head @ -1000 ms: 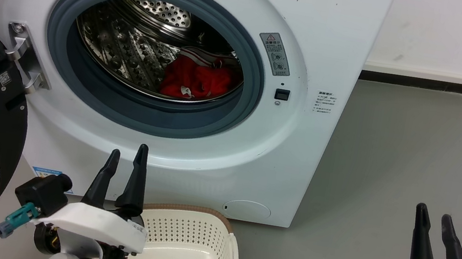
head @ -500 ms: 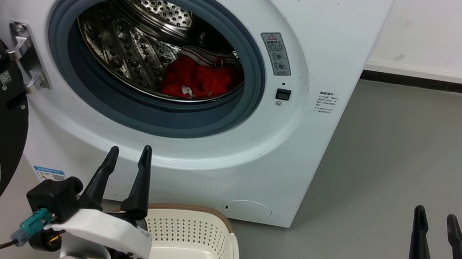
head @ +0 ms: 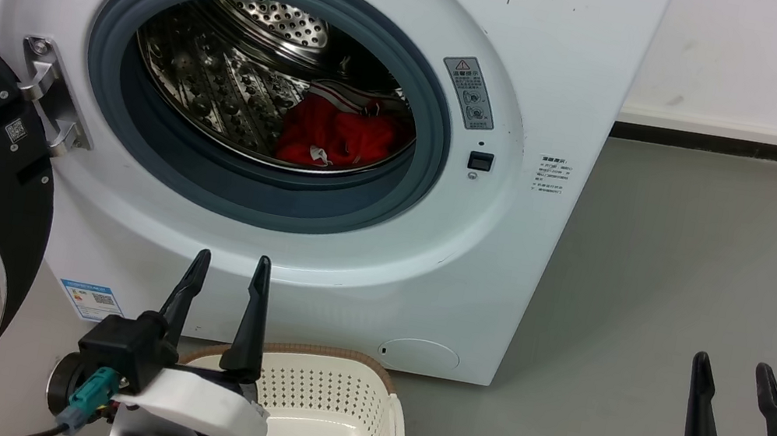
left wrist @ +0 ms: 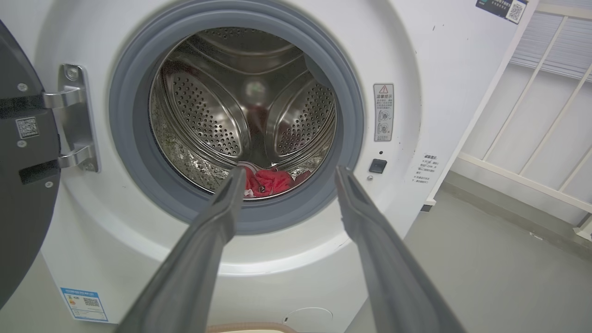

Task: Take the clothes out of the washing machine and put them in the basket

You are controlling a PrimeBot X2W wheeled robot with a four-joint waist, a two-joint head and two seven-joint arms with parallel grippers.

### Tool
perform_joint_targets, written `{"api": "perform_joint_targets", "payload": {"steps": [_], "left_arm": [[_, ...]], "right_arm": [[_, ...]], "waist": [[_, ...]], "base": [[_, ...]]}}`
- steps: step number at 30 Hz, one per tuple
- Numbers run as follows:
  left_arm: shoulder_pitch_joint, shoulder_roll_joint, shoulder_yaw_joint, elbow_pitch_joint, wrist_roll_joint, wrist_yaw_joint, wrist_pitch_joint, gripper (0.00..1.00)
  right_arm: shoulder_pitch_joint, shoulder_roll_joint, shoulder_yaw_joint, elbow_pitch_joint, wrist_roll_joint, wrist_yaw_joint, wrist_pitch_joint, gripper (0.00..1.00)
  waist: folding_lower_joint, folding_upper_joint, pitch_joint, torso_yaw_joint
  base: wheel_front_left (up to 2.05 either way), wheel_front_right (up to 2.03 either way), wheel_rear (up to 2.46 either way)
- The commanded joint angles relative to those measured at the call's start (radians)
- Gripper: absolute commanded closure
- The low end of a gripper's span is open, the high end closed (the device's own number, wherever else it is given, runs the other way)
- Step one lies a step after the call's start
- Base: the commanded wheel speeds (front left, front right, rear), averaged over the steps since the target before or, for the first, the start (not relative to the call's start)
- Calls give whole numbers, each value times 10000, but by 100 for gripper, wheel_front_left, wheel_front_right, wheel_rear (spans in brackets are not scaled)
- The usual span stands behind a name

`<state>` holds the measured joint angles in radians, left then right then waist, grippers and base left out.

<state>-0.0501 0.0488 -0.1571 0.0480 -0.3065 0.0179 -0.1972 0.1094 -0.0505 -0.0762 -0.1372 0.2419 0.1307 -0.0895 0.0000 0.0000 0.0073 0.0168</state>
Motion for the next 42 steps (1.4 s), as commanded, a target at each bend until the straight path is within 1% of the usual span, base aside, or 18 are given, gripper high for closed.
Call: {"api": "perform_joint_targets", "payload": {"steps": [1, 13, 24, 31, 42], "left_arm": [[4, 22, -83, -36, 338, 14, -114, 0], [32, 31, -453, 97, 1589, 174, -354, 0], [26, 27, -583, 245, 2233, 456, -555, 0], [72, 25, -648, 243, 2583, 556, -681, 0], [63, 22, -617, 249, 2266, 674, -685, 0]], "right_arm": [[111, 1, -8, -164, -325, 0, -75, 0], [283, 3, 62, -341, -1284, -1, -172, 0], [416, 5, 69, -482, -2006, -1, -194, 0], [504, 7, 93, -533, -2283, -1, -253, 0], [439, 8, 54, -330, -1962, -1, -262, 0]], "waist": [[0, 0, -6, 8], [0, 0, -4, 23], [0, 0, 33, 79], [0, 0, 70, 97], [0, 0, 109, 80]], "base": [[0, 0, 0], [0, 0, 0], [0, 0, 0], [0, 0, 0], [0, 0, 0]]}}
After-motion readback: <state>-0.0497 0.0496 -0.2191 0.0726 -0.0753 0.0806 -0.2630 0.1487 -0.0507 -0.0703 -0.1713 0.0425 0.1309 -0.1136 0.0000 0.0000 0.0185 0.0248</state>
